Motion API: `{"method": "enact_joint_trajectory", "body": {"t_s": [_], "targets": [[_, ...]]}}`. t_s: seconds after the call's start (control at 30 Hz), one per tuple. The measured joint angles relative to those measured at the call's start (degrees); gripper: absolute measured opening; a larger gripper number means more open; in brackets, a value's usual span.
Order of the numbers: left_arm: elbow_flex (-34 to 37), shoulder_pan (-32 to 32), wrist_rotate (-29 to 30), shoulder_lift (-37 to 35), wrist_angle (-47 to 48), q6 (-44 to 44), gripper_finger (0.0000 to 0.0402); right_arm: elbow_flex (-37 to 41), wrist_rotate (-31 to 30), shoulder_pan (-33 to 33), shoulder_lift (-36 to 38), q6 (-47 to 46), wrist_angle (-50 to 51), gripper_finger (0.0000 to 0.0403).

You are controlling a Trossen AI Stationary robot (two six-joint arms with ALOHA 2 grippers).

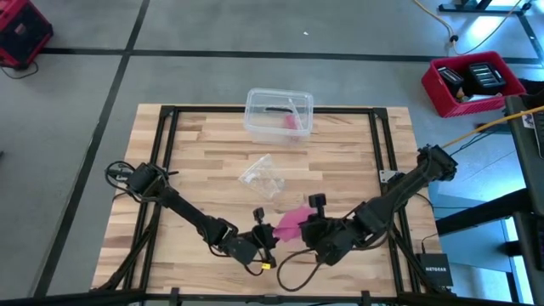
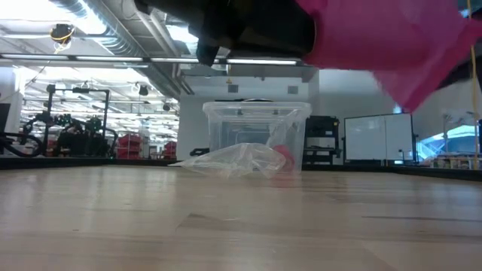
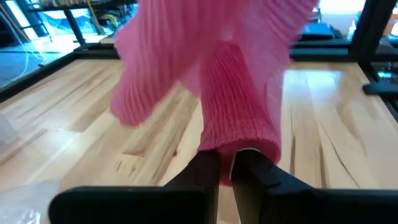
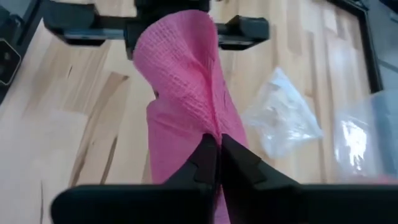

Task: Roll bandage
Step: Roll the pink bandage

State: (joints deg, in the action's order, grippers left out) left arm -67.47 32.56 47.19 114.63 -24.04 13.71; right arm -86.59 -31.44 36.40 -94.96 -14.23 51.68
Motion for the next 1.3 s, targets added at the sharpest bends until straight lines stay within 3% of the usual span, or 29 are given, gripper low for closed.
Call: {"method": "enact_joint_trajectory", "body": {"t_s": [0.23, 0.53, 0.73, 0.97, 1.17, 1.3], "targets": [[-0.05, -0.02, 0.01, -0.15, 0.05, -0.21, 0.0021, -2.53, 1.28, -2.05, 0.04, -3.66, 4.35, 0.0021], [0.14, 0.07, -3.15, 0.02, -0.03, -1.99, 0.0021, 2.08, 3.35, -4.32, -0.1, -2.27, 1.26, 0.0046], [0.19, 0.1, -3.34, 0.09, -0.98, -2.39, 0.0021, 3.9, 5.47, -5.46, -0.09, -1.89, 2.91, 0.0103], [0.19, 0.1, -4.92, -2.87, -0.52, -0.51, 0.0021, 0.73, 12.11, -2.83, 3.13, -9.88, 15.7, 0.0168], [0.19, 0.0, -5.07, -5.54, -0.5, -0.59, 0.0021, 0.7, 7.55, 3.58, 5.51, -10.77, 7.3, 0.0183], [0.19, -0.37, -5.2, -5.53, 0.05, -0.35, 0.0021, 1.78, 4.46, 4.5, 4.38, -7.49, -2.02, 0.0179]]}}
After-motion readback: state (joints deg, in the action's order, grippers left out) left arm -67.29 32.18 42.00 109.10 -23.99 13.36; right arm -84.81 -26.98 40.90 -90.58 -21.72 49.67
